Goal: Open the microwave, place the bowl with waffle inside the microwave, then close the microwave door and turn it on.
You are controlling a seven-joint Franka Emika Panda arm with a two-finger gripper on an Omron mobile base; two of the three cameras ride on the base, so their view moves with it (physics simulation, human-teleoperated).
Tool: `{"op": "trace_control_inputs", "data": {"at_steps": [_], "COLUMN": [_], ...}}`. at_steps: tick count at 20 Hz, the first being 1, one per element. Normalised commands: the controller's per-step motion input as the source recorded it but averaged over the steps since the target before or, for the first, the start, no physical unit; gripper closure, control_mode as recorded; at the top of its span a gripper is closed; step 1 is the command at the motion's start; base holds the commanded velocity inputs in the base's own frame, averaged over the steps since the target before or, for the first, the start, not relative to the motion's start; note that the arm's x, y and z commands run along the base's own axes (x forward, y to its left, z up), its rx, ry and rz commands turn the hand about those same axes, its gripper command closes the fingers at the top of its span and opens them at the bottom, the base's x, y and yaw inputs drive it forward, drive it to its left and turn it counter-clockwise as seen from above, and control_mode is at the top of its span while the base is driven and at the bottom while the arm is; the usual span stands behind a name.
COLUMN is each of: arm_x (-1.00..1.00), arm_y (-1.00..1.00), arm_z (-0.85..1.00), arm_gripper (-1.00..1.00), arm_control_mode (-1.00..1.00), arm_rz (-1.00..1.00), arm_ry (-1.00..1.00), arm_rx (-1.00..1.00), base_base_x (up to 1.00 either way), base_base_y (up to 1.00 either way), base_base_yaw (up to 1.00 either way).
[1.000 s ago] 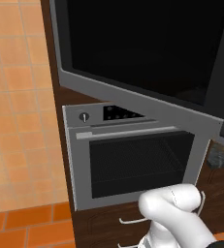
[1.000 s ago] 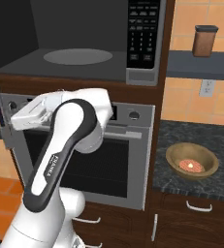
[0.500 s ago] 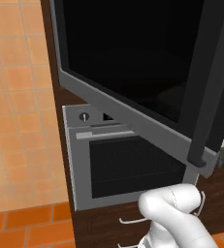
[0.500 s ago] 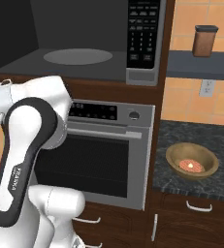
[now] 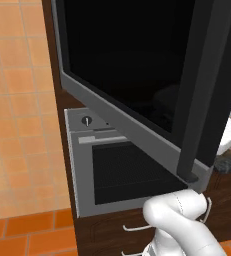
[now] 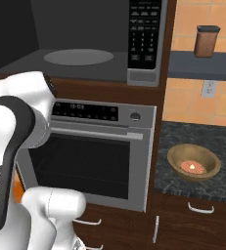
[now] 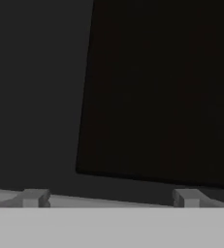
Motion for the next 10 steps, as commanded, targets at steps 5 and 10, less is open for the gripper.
{"op": "trace_control_inputs", "data": {"at_steps": [5,10], "arm_x": [-0.09,0.1], "arm_y": [0.39,0.24], "arm_z": [0.0,0.0], "arm_gripper": [-1.0,-1.0], "arm_control_mode": [-1.0,-1.0], "arm_rz": [-0.02,-0.02], "arm_ry": [0.0,0.0], "arm_rx": [0.02,0.0], "base_base_x": [0.0,0.0], "base_base_y": [0.0,0.0], "base_base_yaw": [0.0,0.0]}}
